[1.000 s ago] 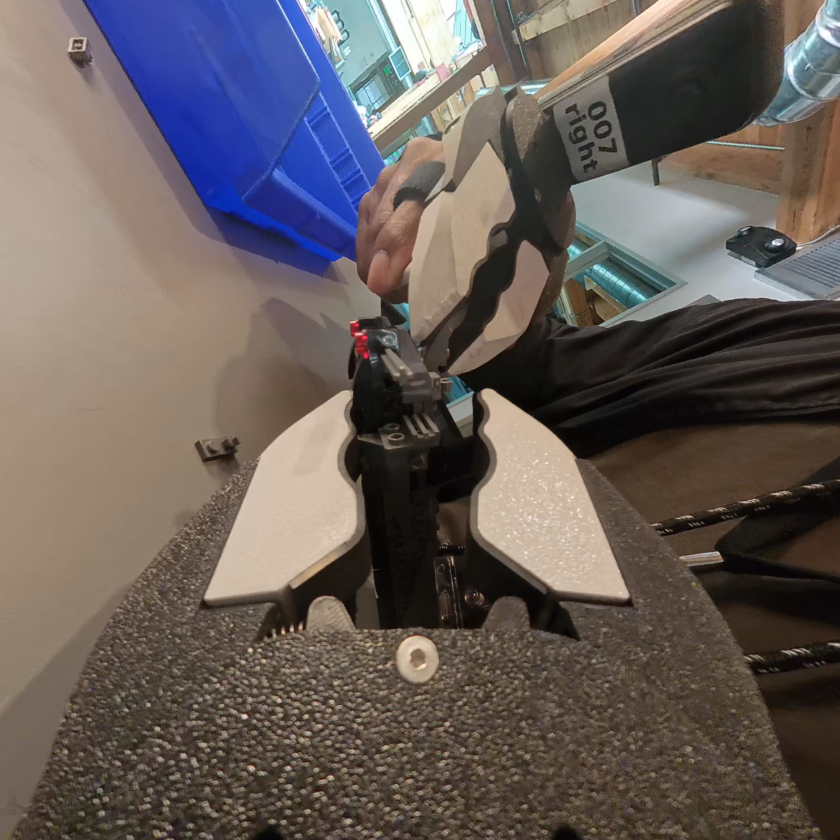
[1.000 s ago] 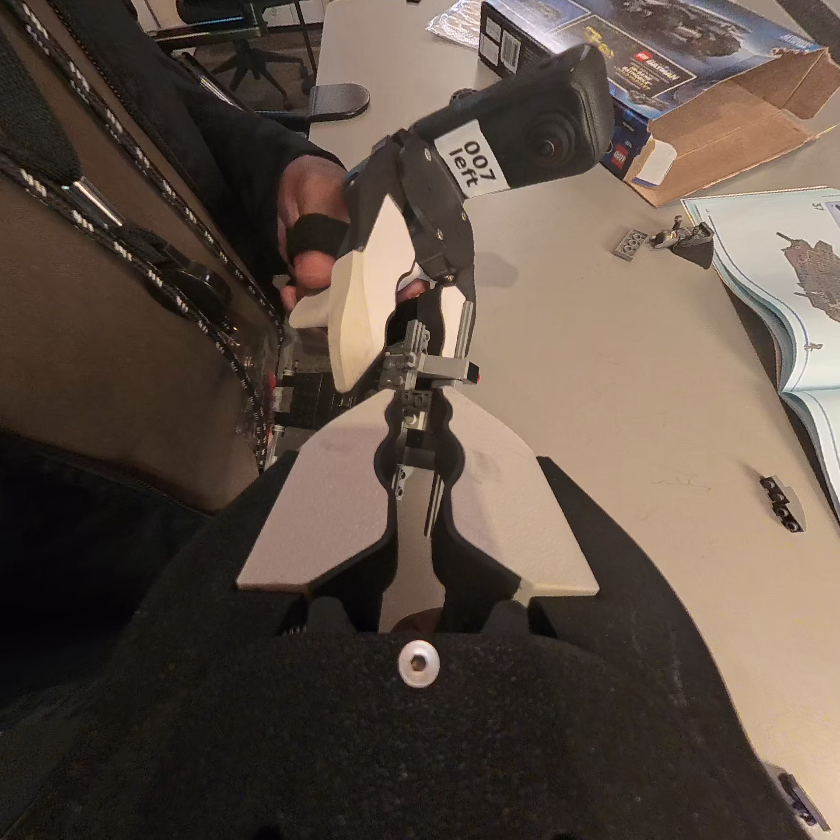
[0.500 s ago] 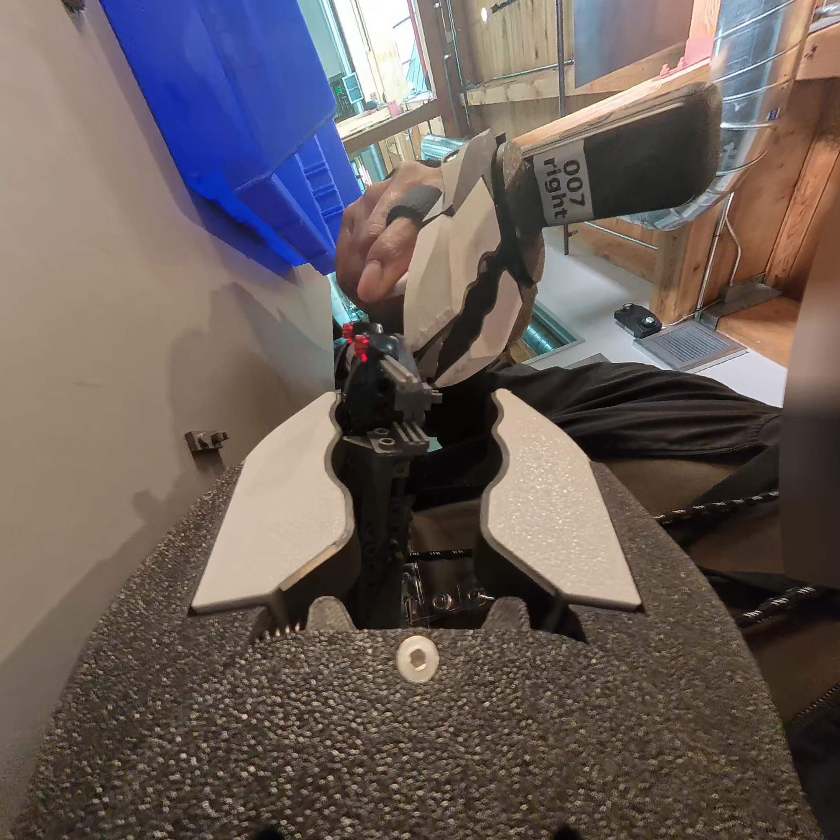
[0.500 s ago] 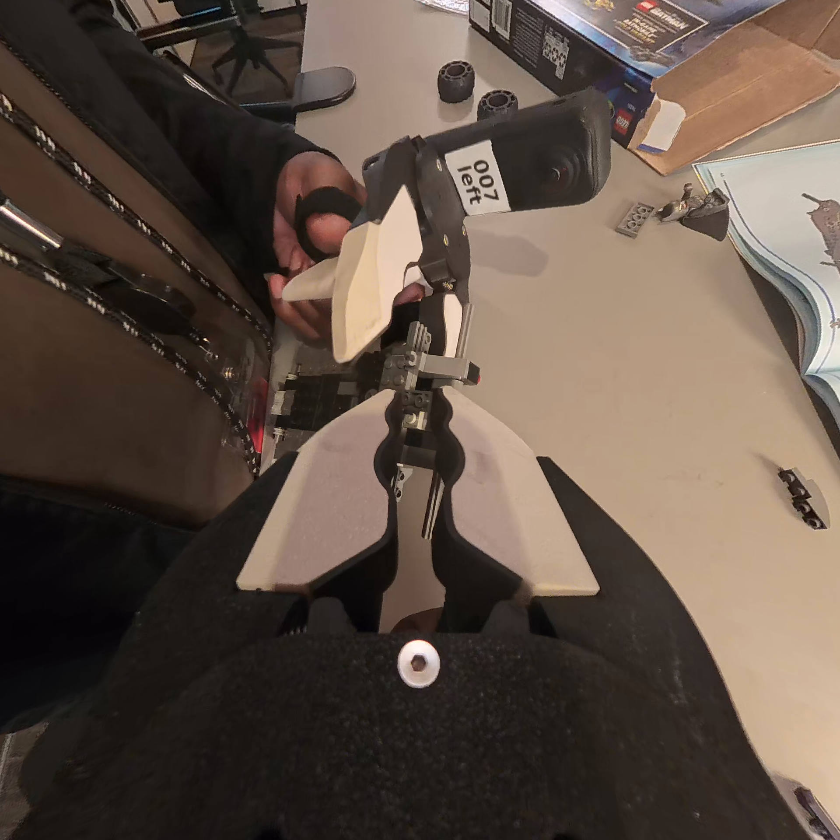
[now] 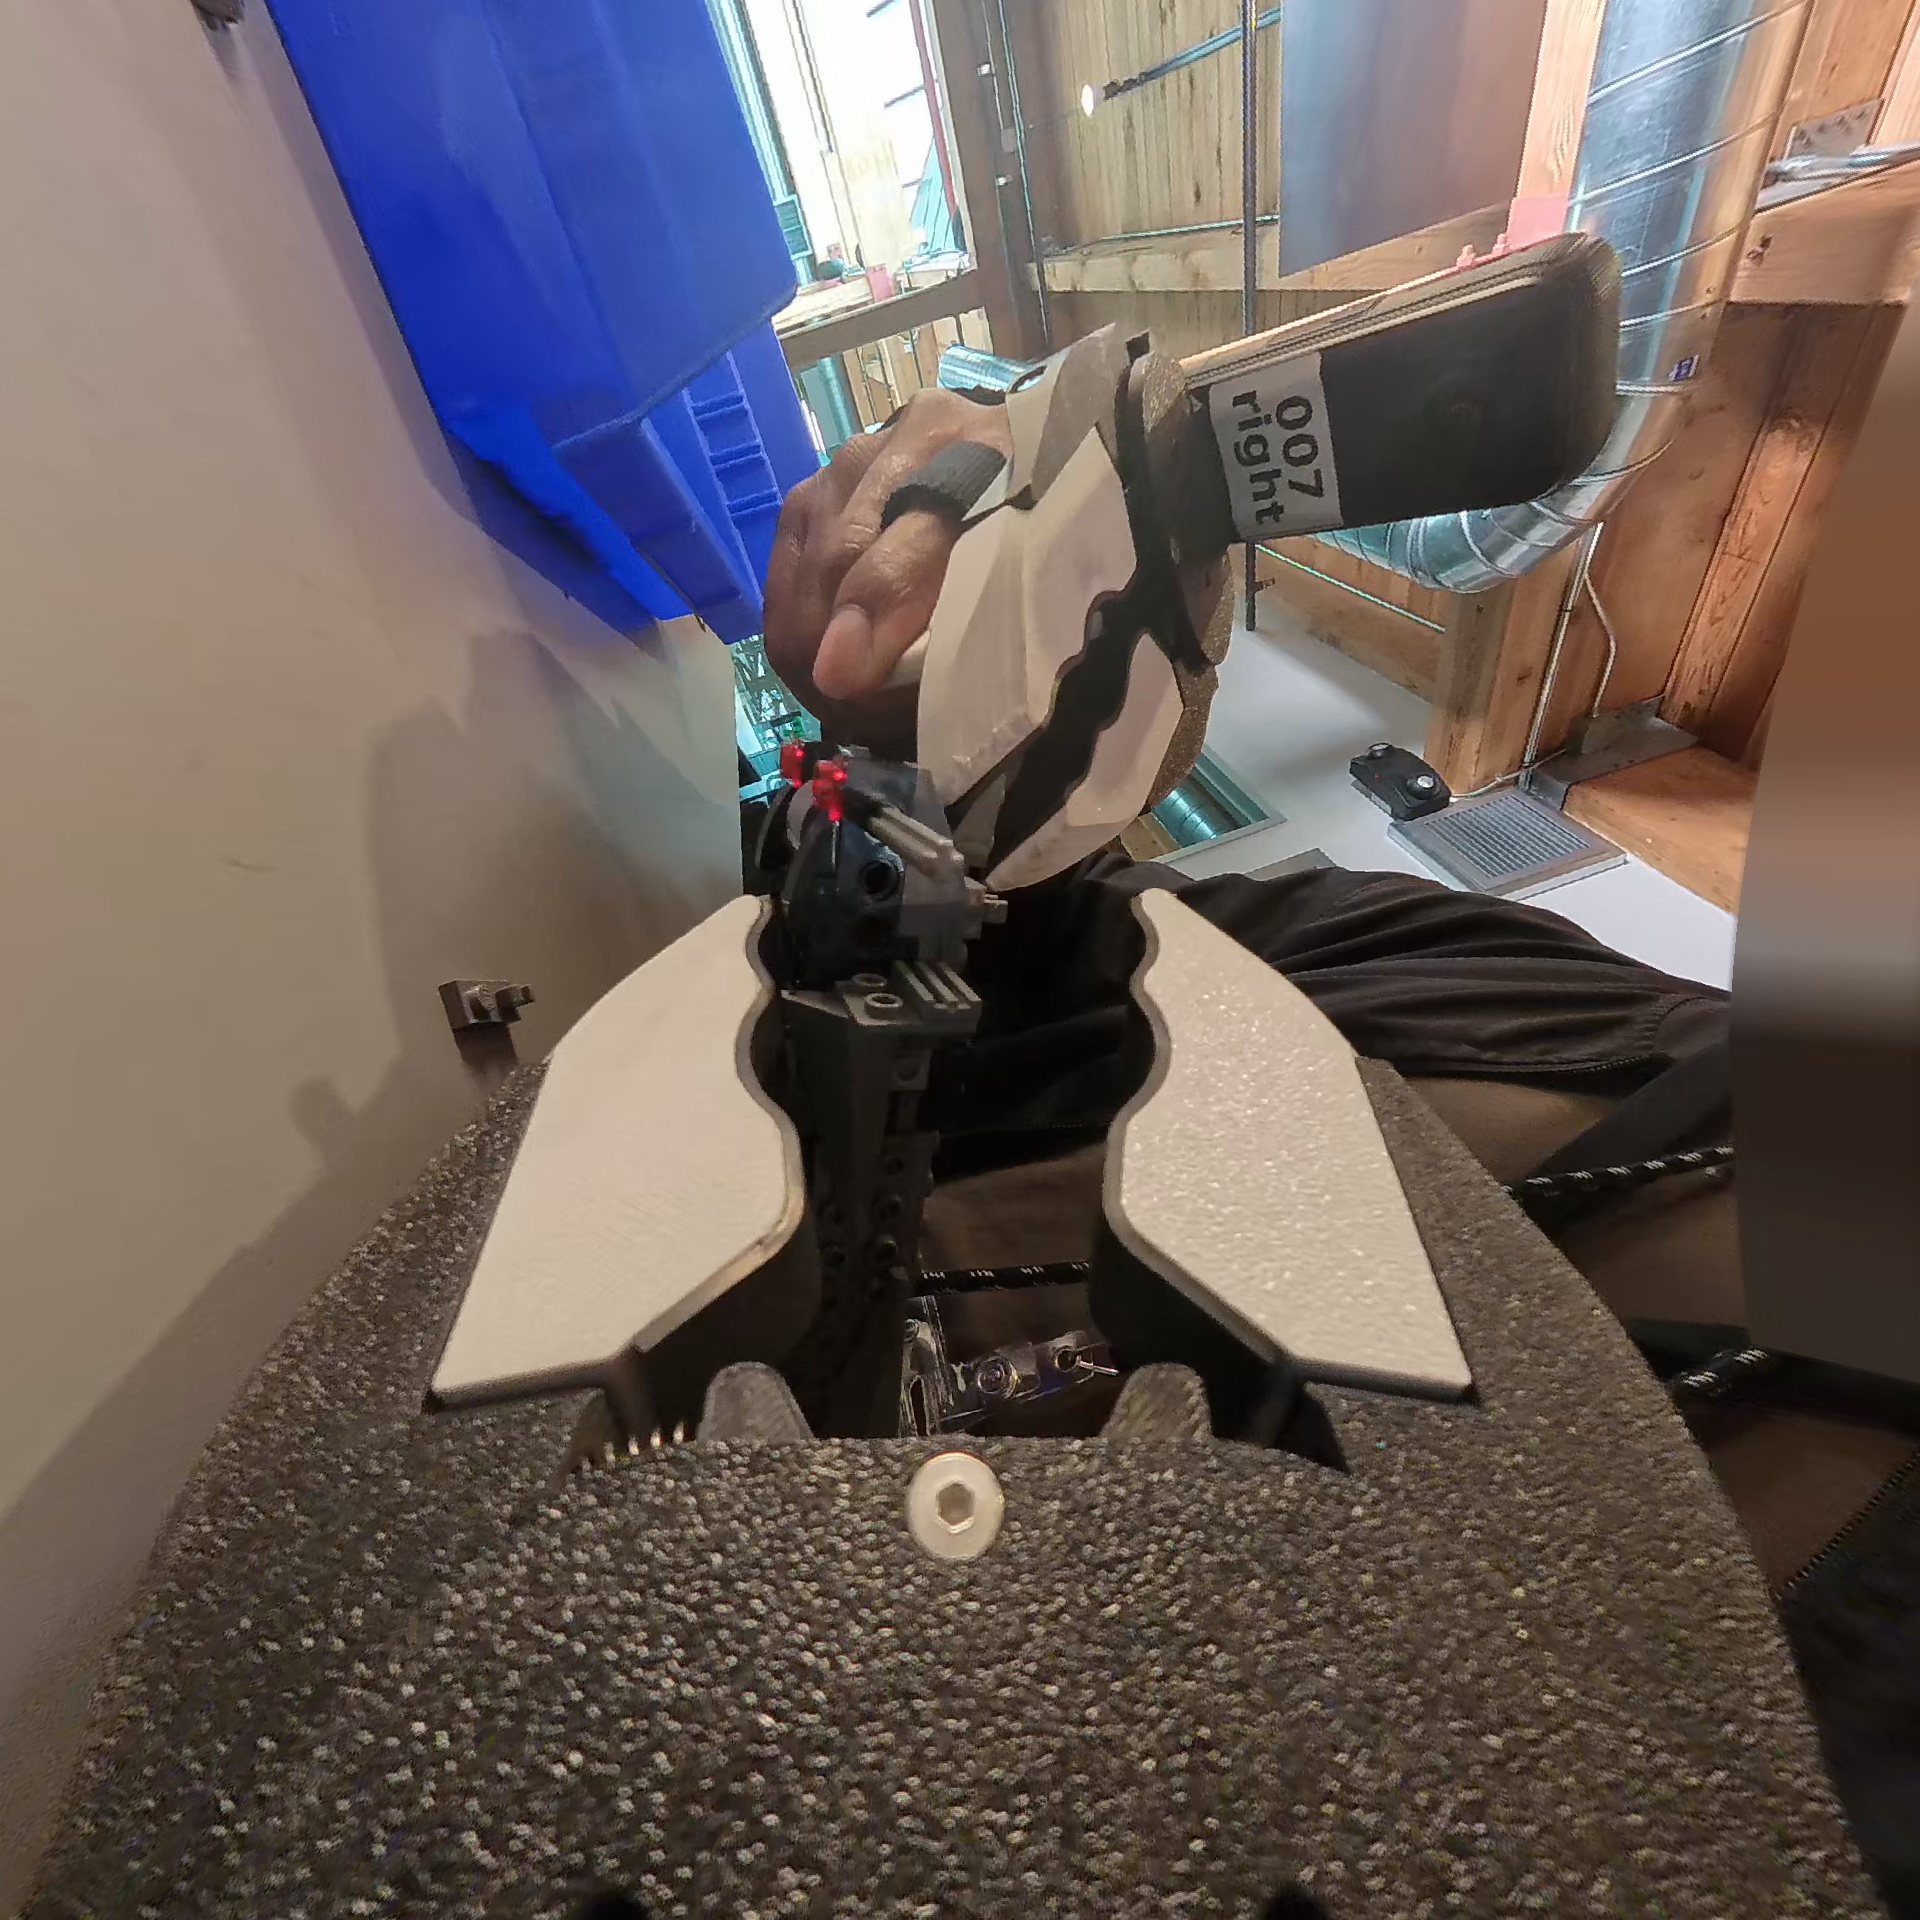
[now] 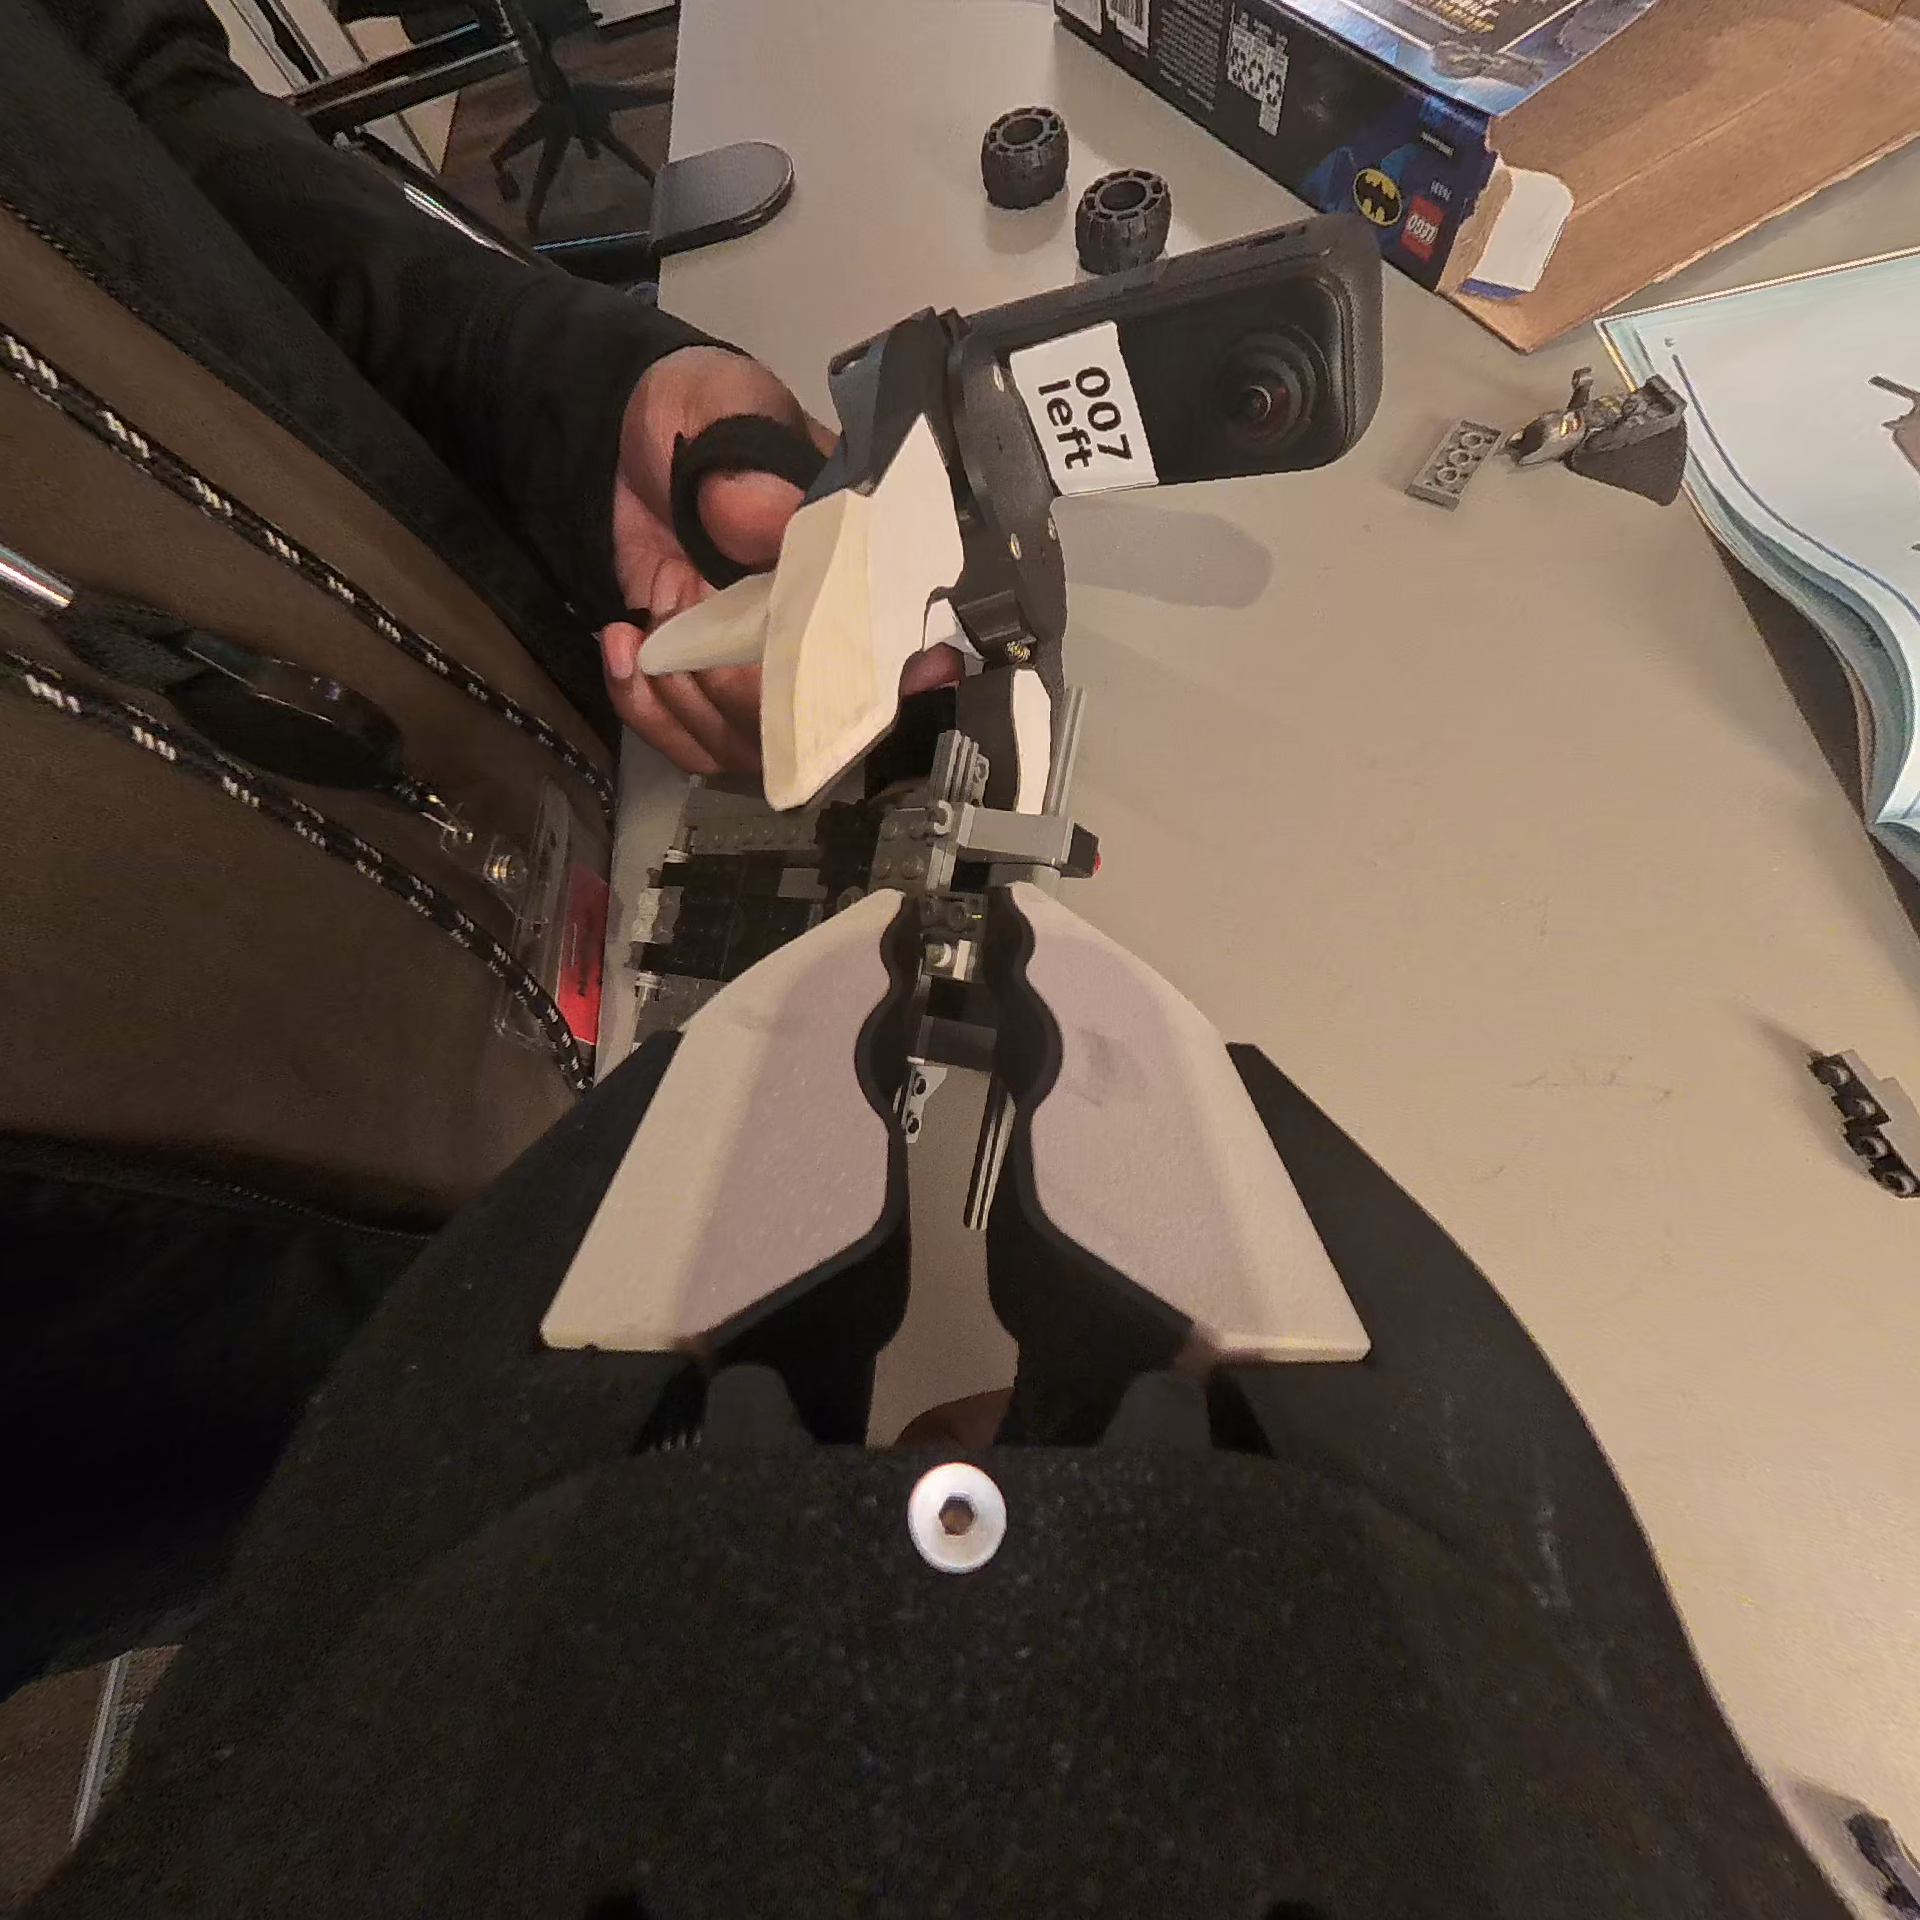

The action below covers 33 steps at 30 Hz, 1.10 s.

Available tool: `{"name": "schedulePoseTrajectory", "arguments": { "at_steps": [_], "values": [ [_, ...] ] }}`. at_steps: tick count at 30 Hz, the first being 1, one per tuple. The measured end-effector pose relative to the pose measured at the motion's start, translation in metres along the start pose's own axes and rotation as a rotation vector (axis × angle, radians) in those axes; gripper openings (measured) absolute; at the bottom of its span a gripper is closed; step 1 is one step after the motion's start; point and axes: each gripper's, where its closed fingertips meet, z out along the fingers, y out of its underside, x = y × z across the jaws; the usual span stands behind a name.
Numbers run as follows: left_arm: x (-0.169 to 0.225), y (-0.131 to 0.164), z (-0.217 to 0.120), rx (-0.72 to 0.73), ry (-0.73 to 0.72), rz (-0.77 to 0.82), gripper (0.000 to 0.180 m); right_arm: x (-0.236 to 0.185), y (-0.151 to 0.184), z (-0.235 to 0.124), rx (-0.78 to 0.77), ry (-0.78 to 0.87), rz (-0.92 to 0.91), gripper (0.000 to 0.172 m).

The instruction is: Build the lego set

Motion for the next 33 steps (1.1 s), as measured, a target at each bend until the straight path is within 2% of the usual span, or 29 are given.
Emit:
{"name": "schedulePoseTrajectory", "arguments": {
  "at_steps": [33],
  "values": [
    [-0.0044,0.0067,0.0029,-0.04,-0.054,0.033,0.061,-0.0028,0.0067,-0.0005,-0.016,-0.014,0.027,0.012]
  ]
}}
